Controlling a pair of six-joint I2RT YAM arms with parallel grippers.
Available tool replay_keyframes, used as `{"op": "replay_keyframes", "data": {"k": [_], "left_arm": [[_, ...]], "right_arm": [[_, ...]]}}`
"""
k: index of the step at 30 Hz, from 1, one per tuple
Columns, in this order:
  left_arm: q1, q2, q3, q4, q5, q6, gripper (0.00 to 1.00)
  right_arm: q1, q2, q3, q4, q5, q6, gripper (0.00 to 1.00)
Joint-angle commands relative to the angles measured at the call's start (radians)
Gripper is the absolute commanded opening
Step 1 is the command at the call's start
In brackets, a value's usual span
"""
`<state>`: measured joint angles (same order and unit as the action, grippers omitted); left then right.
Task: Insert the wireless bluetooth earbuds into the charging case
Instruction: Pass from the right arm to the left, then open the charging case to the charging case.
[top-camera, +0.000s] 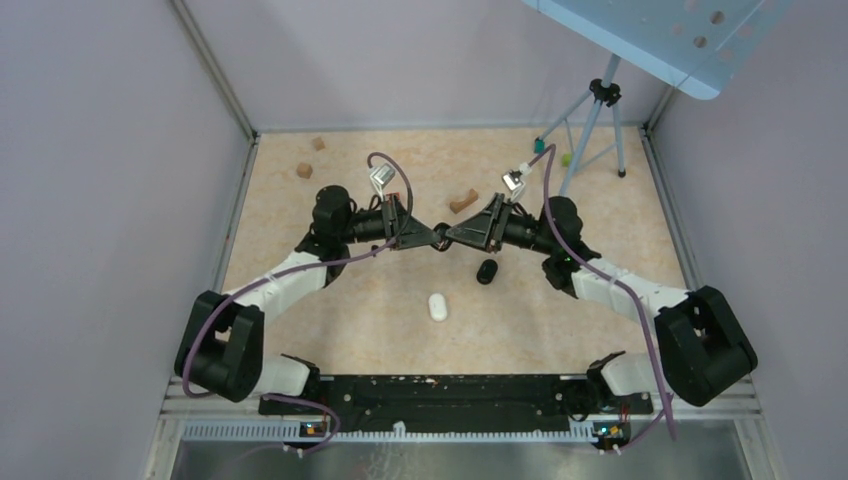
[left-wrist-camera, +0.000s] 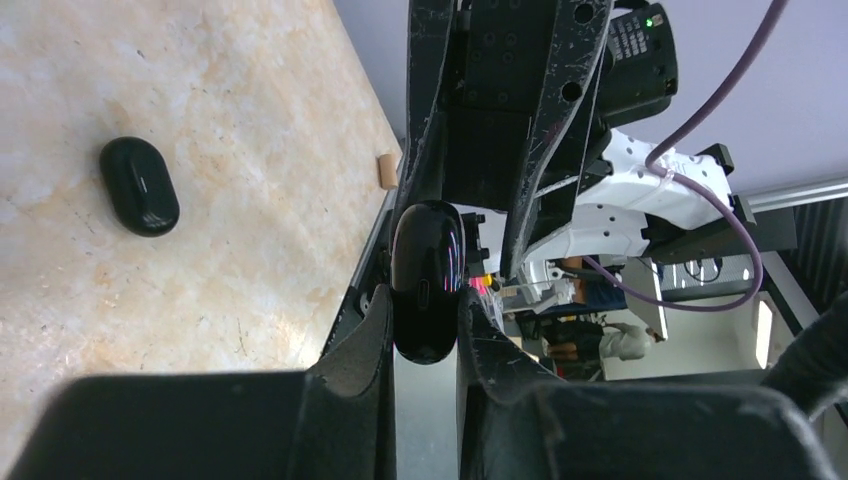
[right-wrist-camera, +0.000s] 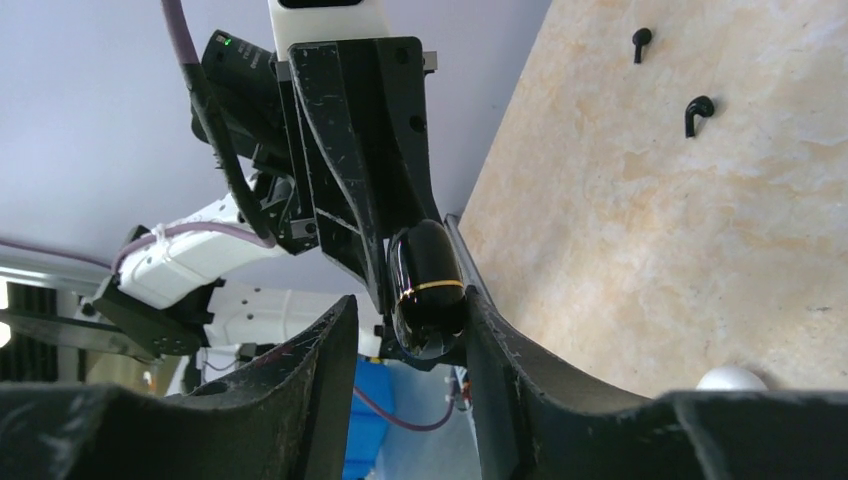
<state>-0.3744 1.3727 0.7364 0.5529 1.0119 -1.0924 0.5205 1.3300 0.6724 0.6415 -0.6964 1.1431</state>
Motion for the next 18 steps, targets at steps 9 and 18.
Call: {"op": "replay_keyframes", "data": {"k": [9,18], "left_arm": [[0.006,-0.067,-0.015,-0.048,-0.092,0.061,0.00],[0.007,-0.075,0.013,-0.191,-0.145,0.171,0.00]], "right_arm": [[0.008,0.027,-0.035,0.377,-0.057,0.221,0.41],[0.013,-0.035,-0.061,0.390,-0.112,0.224,0.38]]}}
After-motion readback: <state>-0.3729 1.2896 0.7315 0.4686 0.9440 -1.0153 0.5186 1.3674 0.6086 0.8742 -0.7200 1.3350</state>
